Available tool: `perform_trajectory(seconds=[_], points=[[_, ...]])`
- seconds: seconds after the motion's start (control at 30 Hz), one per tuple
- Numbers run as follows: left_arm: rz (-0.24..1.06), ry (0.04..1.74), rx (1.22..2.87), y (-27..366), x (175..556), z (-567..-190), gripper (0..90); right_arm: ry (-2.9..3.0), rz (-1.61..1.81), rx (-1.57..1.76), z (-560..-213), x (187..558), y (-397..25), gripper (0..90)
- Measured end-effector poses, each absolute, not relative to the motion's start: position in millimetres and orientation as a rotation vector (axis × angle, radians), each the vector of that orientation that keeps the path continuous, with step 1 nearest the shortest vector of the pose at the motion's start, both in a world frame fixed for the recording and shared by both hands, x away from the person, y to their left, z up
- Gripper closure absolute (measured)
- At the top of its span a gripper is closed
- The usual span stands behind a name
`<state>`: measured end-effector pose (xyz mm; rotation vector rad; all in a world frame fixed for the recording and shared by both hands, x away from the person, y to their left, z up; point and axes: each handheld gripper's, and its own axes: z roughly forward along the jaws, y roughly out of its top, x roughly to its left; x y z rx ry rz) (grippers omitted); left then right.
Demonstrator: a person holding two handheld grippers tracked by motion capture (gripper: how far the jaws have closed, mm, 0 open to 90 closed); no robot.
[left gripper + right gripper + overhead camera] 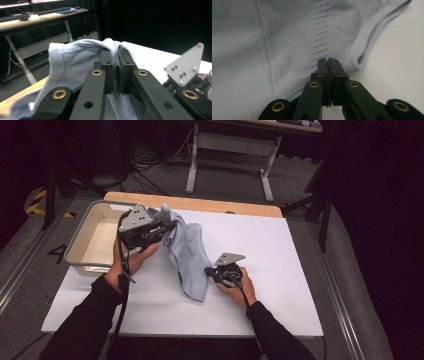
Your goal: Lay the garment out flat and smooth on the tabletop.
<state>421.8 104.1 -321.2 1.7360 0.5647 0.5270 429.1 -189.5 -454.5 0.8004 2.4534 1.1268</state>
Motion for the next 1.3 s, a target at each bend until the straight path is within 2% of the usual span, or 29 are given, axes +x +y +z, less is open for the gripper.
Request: perform_trajectory(seconds=[0.23, 0.57, 0.97, 1.13, 1.3], points=[[0.466, 0.487, 1.797, 65.2, 420.8, -336.3, 85.0, 2.346, 1.197, 0.848, -433.8, 425.7, -224.7, 85.3], [0.382, 0.393, 1.947, 12.5, 420.5, -379.2, 85.0, 2.222, 1.215, 0.932, -418.6, 423.6, -266.2, 83.3], [0.314, 0.376, 2.069, -14.4, 414.9, -416.4, 83.9, 2.191, 1.215, 0.937, -413.0, 422.6, -273.2, 80.0], [0.268, 0.349, 2.051, -13.6, 410.6, -411.7, 77.0, 2.191, 1.227, 0.941, -413.1, 422.4, -272.7, 78.3], [0.286, 0.342, 2.035, -1.9, 408.8, -403.0, 73.1, 2.193, 1.241, 0.933, -412.9, 422.1, -270.0, 76.1]])
